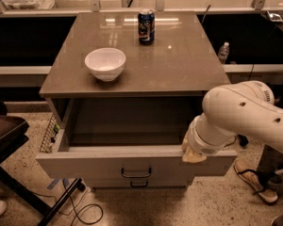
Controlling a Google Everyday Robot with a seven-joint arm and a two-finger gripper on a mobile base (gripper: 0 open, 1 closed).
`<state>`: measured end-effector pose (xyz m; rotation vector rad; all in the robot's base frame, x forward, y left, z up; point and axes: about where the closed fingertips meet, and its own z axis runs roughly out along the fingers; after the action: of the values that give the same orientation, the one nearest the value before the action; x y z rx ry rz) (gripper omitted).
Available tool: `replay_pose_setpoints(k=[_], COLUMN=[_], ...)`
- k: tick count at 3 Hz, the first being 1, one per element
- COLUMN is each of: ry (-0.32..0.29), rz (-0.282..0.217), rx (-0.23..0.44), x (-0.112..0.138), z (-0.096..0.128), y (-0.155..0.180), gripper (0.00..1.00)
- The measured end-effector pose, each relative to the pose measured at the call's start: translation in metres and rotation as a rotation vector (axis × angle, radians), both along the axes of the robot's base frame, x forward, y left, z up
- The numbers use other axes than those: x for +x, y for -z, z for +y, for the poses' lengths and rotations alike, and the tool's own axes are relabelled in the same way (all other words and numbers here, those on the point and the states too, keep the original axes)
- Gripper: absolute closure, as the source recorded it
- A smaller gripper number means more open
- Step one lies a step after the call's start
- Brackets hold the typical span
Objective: Open top drawer
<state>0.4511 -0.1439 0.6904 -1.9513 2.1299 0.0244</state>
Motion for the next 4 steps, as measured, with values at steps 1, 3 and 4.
replay_pose_setpoints(k=[1, 3, 4], ry=[0.0, -0.002, -0.003], rz=[0.0, -0.002, -0.002], rx=[0.0, -0.003, -0.004], x=[-0.0001, -0.001, -0.0015], z=[0.0, 0.0003, 0.0005], y=[-0.001, -0.0018, -0.0022], gripper=[0.98, 0.53, 0.3])
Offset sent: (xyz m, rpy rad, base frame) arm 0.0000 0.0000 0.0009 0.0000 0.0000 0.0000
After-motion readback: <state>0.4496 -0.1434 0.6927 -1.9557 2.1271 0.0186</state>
